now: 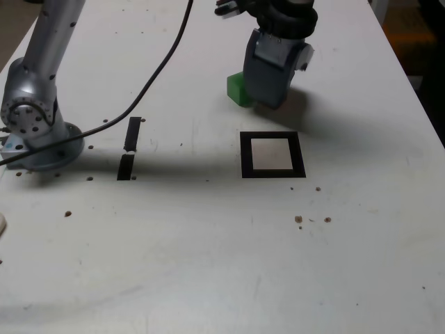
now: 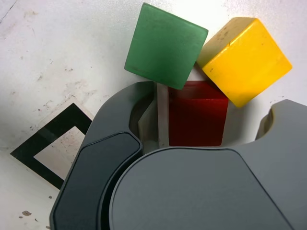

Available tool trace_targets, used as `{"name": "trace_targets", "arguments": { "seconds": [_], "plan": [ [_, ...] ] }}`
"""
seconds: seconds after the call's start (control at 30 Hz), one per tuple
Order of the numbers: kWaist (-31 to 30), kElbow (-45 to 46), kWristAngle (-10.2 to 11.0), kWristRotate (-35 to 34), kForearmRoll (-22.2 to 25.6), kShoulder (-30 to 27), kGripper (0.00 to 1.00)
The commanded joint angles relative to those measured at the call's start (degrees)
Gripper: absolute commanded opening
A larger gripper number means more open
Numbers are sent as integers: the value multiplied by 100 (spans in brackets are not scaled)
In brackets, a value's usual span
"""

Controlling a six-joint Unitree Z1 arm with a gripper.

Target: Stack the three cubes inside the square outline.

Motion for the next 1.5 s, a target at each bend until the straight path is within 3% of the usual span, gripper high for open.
{"name": "trace_targets", "arguments": {
  "seconds": [0.0,0.17,0.53,0.77,0.9,1.03,1.23,1.33,1.47],
  "plan": [
    [5,8,37,61,-27,32,68],
    [5,-5,71,106,-74,91,61],
    [120,-226,-138,62,173,237,35],
    [85,-207,15,335,276,-76,21],
    [-42,-136,136,836,303,-302,17],
    [-305,103,171,1772,373,-736,15],
    [-969,726,-36,3281,490,-1494,6],
    [-1324,883,-111,3566,591,-1632,5],
    [-1900,918,25,3611,732,-1667,5]
  ]
}}
